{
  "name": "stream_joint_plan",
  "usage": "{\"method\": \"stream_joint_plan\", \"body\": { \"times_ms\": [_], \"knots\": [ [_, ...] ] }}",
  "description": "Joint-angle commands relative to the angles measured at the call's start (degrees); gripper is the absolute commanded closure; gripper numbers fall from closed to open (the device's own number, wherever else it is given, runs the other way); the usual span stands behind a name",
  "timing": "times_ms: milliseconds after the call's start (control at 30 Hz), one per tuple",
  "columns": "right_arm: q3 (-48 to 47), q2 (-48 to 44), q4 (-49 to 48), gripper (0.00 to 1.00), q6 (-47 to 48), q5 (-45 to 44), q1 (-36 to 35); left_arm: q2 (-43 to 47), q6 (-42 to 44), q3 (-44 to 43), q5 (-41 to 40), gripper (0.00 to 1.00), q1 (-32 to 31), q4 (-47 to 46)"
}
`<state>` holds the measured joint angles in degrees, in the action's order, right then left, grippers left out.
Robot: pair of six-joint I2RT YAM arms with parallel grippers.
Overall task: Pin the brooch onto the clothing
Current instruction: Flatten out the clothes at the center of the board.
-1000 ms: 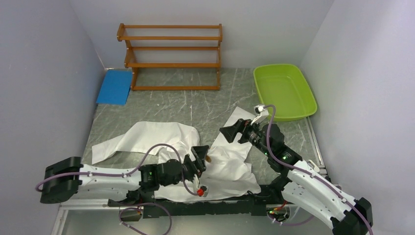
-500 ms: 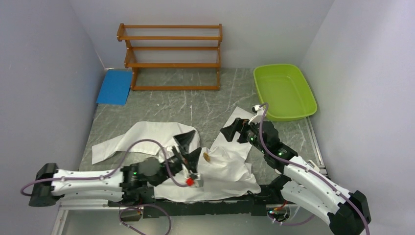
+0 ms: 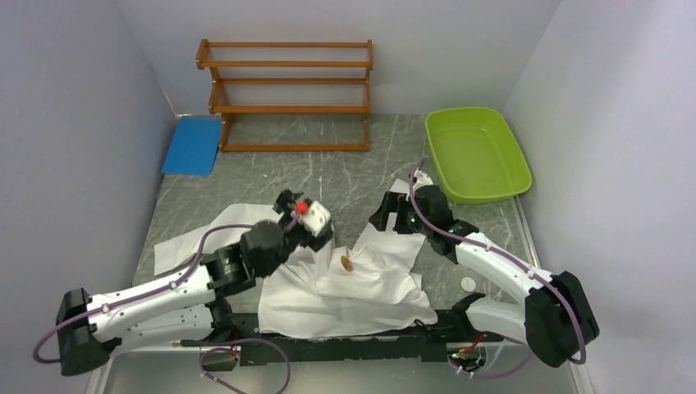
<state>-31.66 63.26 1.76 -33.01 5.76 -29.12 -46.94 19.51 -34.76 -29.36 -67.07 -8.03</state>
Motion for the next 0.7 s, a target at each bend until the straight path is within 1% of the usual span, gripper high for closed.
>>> {"method": "stream_joint_plan", "body": {
  "times_ms": [0, 67, 167, 267, 300, 367, 467, 567, 600, 667],
  "knots": [
    [-4.0, 2.9, 1.1, 0.02, 3.1, 2.0, 0.5, -6.3, -25.4, -7.8, 9.3, 0.05, 13.6, 14.3],
    [-3.8, 3.6, 1.6, 0.03, 4.0, 1.8, 0.5, -10.9, -30.3, -9.9, 15.6, 0.05, 19.3, 16.1],
    [-4.2, 5.7, 3.2, 0.06, 5.4, 0.9, 0.5, -20.7, -37.4, -15.8, 25.2, 0.05, 26.8, 21.7],
    [-4.3, 7.7, 3.2, 0.09, 5.9, 1.6, 0.5, -33.6, -41.5, -22.9, 31.8, 0.14, 31.2, 27.7],
    [-4.4, 8.4, 2.9, 0.1, 5.7, 2.1, 0.6, -37.2, -42.4, -24.7, 33.9, 0.17, 31.9, 28.9],
    [-4.8, 10.0, 2.8, 0.12, 5.7, 2.6, 0.4, -43.1, -43.6, -27.2, 37.1, 0.19, 32.4, 29.1],
    [-5.7, 13.1, 3.4, 0.16, 6.2, 2.0, 0.1, -50.1, -45.3, -30.2, 39.1, 0.2, 32.6, 29.2],
    [-6.7, 16.4, 4.5, 0.22, 6.8, 0.7, -0.7, -55.2, -46.3, -32.0, 40.1, 0.22, 32.5, 30.0],
    [-7.1, 17.5, 4.9, 0.26, 6.8, 0.0, -1.1, -56.4, -46.6, -32.4, 40.5, 0.25, 32.6, 30.3],
    [-8.0, 19.6, 6.5, 0.3, 6.9, -2.0, -2.2, -58.4, -46.8, -33.3, 40.1, 0.34, 32.5, 31.5]
  ]
}}
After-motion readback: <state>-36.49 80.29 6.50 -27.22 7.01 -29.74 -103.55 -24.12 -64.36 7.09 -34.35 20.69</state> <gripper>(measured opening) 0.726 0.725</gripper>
